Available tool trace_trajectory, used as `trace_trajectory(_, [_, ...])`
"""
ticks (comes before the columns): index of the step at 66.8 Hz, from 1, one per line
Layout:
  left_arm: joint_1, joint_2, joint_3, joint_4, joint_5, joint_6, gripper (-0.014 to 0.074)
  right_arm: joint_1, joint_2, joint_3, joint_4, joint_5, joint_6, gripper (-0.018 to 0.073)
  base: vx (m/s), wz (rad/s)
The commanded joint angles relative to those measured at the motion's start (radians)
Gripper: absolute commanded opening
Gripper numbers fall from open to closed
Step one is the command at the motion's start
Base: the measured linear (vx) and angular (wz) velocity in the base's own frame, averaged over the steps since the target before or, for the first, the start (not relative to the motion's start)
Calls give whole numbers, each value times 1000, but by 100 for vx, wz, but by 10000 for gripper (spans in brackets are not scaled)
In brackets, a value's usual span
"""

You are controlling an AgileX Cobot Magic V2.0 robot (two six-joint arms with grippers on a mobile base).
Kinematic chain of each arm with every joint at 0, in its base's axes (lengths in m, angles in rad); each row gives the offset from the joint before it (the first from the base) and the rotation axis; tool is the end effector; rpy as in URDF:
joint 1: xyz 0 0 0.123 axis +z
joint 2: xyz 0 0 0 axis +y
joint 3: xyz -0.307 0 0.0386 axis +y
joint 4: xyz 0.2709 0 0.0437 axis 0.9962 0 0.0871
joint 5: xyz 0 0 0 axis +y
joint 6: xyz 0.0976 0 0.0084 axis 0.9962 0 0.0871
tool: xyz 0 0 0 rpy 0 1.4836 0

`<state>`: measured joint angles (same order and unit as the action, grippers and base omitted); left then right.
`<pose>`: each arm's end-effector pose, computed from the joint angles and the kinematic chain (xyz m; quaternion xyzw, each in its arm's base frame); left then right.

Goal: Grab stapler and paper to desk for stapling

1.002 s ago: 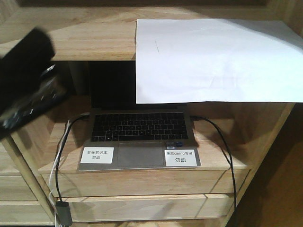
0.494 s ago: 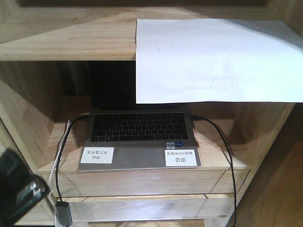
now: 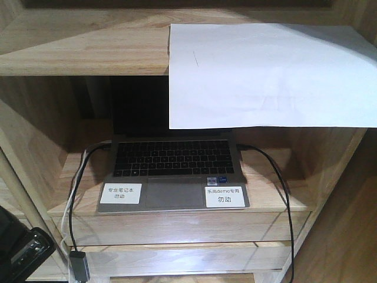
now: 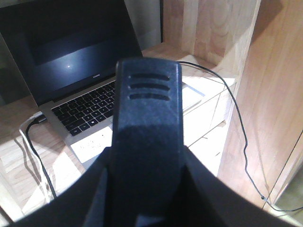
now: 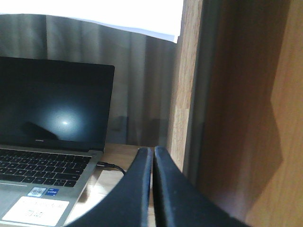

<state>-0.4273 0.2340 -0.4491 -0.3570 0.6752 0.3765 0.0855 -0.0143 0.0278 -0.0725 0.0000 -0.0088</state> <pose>0.0418 -0.0426 0.3001 0.2702 0.7683 -0.1838 0.5503 0.0614 0.0053 0.2043 -0.0567 0.6782 0.0015 0.7327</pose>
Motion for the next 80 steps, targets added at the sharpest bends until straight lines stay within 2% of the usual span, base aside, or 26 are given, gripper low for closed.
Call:
trace_trajectory(1, [-2, 7, -32, -34, -114, -6, -7, -3, -11, 4, -1, -80, -5, -9, 0, 0])
trace_trajectory(61, [-2, 7, -32, -34, -114, -6, -7, -3, -11, 4, -1, -80, -5, -9, 0, 0])
trace_trajectory(70, [-2, 7, -32, -34, -114, -6, -7, -3, -11, 4, -28, -149, -84, -8, 0, 0])
trace_trajectory(77, [-2, 7, -32, -34, -113, -6, -7, -2, -11, 4, -28, -192, -2, -6, 0, 0])
trace_trajectory(80, [-2, 7, -32, -34, -113, -6, -7, -2, -11, 4, -33, -192, 75, -6, 0, 0])
